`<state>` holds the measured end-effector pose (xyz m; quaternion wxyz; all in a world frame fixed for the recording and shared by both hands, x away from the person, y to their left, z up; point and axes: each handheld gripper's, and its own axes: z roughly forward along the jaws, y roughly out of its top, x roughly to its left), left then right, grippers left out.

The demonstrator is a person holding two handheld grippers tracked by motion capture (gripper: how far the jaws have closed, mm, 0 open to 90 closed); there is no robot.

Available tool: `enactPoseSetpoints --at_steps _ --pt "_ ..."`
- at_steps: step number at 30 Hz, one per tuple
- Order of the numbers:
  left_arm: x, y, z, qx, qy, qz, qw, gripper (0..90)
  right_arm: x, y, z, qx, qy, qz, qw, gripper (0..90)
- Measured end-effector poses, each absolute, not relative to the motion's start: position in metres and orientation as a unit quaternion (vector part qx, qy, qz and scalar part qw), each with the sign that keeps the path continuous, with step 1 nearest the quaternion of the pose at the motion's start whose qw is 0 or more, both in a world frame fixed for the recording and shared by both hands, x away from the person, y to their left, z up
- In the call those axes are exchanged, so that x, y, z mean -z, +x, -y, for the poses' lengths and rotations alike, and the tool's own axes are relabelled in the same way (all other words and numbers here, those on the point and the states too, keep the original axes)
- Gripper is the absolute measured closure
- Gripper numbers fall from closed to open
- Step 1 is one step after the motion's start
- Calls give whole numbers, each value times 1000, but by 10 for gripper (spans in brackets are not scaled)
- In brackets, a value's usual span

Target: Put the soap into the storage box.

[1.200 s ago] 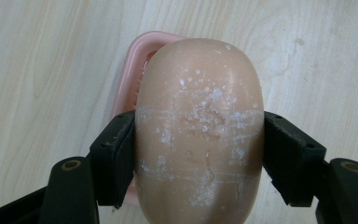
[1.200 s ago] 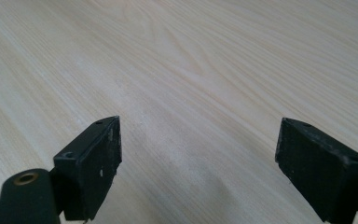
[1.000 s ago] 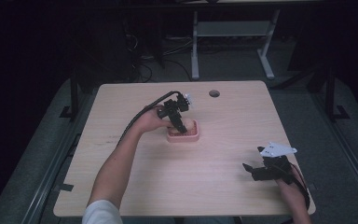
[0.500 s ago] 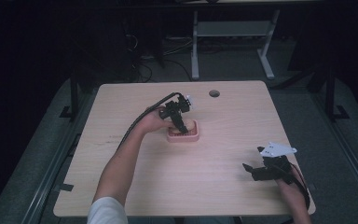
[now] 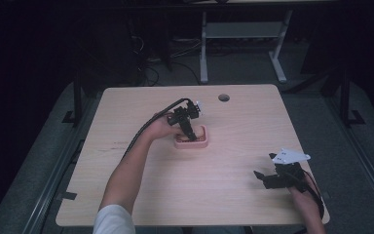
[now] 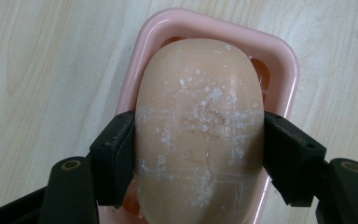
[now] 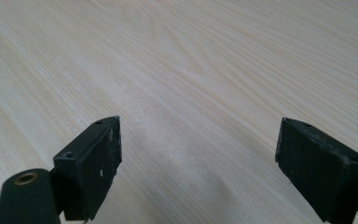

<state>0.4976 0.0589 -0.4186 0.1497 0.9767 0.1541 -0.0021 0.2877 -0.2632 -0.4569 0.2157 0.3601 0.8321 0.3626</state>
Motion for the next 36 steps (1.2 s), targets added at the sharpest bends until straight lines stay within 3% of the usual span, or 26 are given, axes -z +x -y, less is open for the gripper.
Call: enactPoseSetpoints --at_steps 30,33,36 --pt "418 497 -59 -4 978 -150 143 319 457 288 263 -361 357 -834 216 138" --pt "414 497 -60 -6 976 -152 157 272 457 288 263 -361 357 -834 216 138" --pt "408 496 -61 -13 975 -147 168 284 457 288 262 -362 358 -834 215 138"
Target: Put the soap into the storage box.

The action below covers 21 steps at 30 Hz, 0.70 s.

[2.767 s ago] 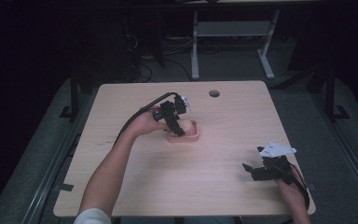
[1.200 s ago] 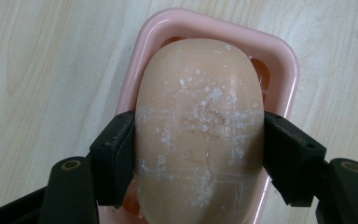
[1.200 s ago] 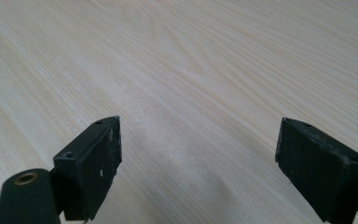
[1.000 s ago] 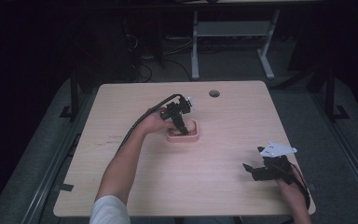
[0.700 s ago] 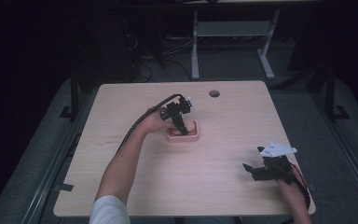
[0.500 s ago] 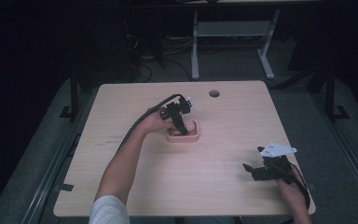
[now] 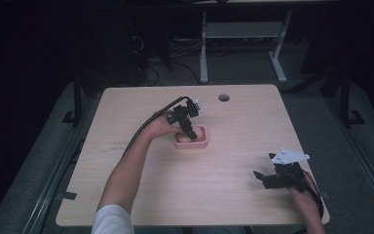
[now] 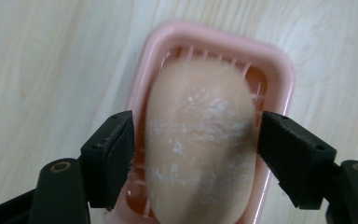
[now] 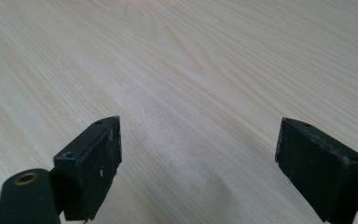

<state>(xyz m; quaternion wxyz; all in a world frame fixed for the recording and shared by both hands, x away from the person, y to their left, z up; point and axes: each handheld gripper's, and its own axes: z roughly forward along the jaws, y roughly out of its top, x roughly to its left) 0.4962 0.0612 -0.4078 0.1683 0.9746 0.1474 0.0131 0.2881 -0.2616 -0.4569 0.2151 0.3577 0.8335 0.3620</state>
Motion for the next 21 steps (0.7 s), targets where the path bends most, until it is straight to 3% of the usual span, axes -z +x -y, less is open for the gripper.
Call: enactPoseSetpoints --at_steps 21 --pt "396 482 -62 -10 979 -135 151 267 457 287 261 -357 355 -836 218 138"
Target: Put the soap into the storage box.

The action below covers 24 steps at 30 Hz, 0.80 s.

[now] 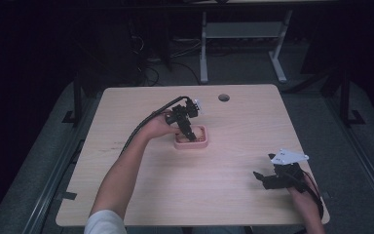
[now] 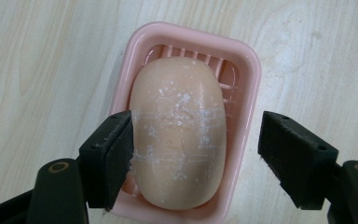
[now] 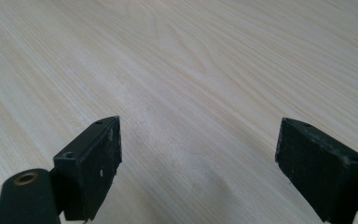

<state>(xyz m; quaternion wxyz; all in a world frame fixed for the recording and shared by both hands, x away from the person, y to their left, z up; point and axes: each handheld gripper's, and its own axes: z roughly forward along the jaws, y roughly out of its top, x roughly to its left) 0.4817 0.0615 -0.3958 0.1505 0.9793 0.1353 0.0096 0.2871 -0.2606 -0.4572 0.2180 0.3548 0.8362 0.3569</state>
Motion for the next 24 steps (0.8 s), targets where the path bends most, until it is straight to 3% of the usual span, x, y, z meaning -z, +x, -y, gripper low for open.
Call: enactPoseSetpoints --at_steps 24 --pt "380 456 -72 -26 979 -126 157 256 458 285 258 -351 355 -838 219 138"
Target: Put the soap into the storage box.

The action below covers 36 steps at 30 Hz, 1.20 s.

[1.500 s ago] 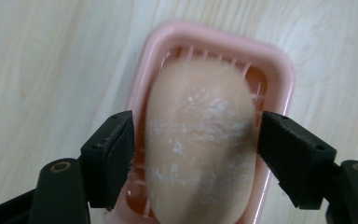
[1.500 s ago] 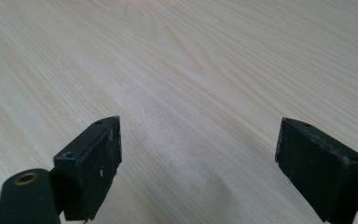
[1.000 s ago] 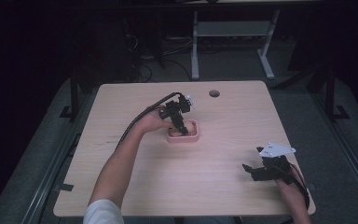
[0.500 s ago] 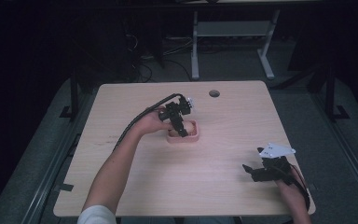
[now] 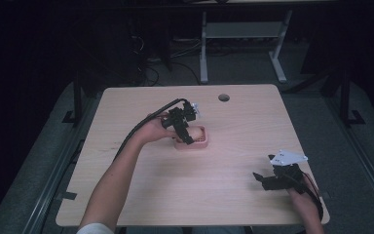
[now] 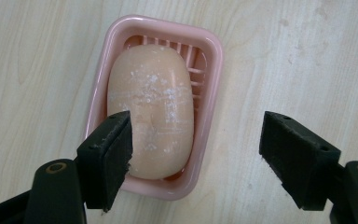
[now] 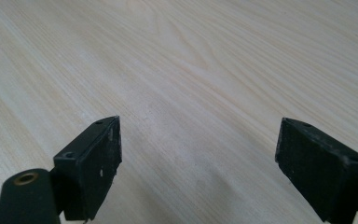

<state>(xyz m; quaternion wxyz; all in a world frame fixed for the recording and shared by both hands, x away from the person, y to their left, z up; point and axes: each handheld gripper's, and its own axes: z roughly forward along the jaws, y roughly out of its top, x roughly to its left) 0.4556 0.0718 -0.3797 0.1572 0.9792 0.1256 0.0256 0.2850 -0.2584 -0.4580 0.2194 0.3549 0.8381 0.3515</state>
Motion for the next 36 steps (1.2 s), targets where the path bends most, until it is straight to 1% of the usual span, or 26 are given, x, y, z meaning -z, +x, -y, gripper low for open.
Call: enactPoseSetpoints --at_steps 36 --pt "378 414 -101 -36 976 -138 162 256 458 284 260 -348 367 -832 229 138"
